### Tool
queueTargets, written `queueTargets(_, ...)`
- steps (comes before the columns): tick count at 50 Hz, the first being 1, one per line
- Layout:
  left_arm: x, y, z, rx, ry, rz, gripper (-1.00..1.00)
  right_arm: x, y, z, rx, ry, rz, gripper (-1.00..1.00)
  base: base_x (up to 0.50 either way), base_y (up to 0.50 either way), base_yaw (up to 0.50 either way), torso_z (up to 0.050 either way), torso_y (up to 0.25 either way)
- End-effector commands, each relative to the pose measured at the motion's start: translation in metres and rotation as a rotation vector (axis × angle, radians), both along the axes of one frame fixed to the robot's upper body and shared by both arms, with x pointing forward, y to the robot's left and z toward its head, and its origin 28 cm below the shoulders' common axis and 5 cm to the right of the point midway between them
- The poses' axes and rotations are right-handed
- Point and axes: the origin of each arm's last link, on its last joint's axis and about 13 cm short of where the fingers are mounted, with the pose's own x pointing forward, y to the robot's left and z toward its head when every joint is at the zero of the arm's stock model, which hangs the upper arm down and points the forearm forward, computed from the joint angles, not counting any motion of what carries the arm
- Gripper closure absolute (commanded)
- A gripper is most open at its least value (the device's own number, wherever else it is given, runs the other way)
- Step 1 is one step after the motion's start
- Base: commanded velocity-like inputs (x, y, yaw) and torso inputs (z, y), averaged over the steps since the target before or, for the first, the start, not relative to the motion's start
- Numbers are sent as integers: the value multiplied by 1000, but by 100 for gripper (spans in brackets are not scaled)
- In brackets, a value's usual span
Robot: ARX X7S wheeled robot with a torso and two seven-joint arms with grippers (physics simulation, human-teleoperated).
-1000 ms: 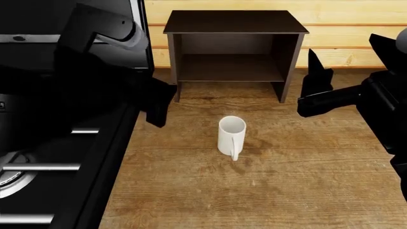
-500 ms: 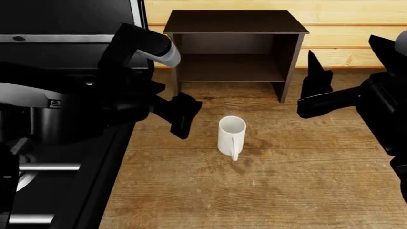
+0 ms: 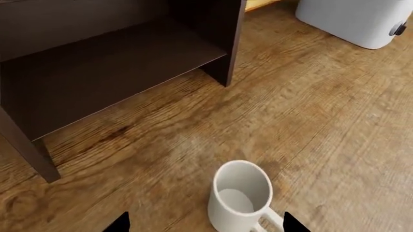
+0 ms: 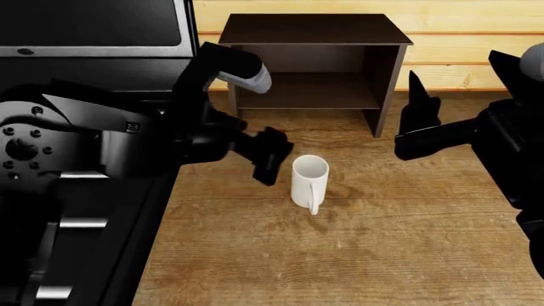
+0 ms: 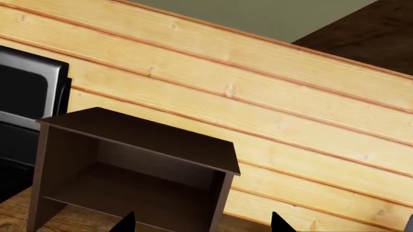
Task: A wet mug is on the counter and needs to be dried. Pick it up and place it upside down in the open cabinet.
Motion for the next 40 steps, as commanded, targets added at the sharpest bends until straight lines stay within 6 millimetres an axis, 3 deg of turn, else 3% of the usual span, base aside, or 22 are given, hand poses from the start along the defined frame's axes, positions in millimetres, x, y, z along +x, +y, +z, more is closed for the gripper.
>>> queueTargets(1, 16, -9, -7, 13, 31, -7, -100, 1, 0, -2, -2, 2, 1, -100, 0, 0, 0, 0, 0)
queueTargets(40, 34, -33, -19, 23, 81, -117, -100, 2, -1, -8, -6, 18, -2, -100, 0, 0, 0, 0, 0)
